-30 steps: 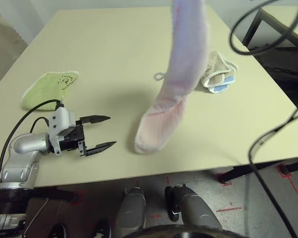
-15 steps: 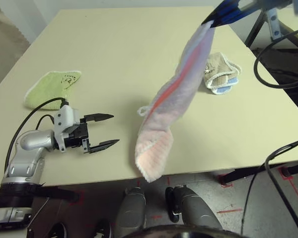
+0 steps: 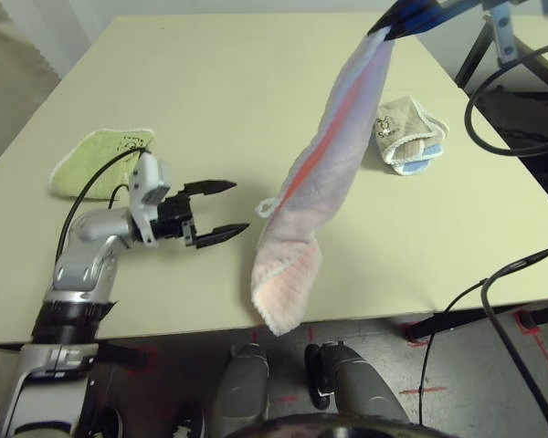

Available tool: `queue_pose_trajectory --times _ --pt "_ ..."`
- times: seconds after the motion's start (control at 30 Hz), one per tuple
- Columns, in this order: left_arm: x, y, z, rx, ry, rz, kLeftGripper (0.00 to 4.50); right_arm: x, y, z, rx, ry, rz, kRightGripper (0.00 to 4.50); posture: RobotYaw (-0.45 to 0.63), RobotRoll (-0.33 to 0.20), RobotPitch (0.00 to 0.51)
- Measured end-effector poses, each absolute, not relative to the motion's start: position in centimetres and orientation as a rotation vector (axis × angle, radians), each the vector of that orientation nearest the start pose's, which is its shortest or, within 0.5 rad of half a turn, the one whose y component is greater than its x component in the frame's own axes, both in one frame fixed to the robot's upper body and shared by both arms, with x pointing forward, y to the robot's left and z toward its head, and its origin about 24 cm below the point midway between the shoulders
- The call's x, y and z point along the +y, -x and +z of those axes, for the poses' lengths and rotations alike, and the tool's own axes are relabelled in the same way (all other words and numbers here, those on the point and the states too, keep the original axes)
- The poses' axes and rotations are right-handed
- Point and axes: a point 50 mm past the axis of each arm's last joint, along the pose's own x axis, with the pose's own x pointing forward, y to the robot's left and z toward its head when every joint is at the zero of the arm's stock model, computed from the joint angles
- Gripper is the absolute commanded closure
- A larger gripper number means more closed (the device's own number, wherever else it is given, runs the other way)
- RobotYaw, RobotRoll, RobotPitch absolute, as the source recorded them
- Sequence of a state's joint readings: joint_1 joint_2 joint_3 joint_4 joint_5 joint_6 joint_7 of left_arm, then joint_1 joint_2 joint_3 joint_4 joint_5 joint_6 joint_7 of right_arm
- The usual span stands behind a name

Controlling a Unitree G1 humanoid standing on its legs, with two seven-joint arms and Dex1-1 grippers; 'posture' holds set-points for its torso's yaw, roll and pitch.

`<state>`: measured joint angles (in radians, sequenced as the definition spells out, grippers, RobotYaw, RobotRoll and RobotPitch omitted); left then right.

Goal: Fold the towel and set it aside.

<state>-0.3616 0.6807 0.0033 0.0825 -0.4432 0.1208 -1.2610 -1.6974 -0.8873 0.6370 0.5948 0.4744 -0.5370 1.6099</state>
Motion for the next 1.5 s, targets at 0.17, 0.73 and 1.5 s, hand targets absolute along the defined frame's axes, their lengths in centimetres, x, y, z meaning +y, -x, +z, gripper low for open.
queue_pose_trajectory --times 0.17,0.73,1.5 --pt "19.6 -27.9 12.5 0.106 -0.431 -1.394 0.00 -13.4 -28.2 41.4 -0.549 1.627 1.463 4.48 0.06 0.000 0.118" --pt "21.4 -30.6 12.3 0.027 -0.851 -1.466 0.00 -14.1 -28.1 41.4 -0.509 1.611 1.444 4.48 0.02 0.000 0.118" --pt "19.0 -31.4 10.1 0.027 -0.846 -1.559 2.76 -14.7 -28.0 41.6 -0.472 1.604 1.421 4.50 0.02 0.000 0.117"
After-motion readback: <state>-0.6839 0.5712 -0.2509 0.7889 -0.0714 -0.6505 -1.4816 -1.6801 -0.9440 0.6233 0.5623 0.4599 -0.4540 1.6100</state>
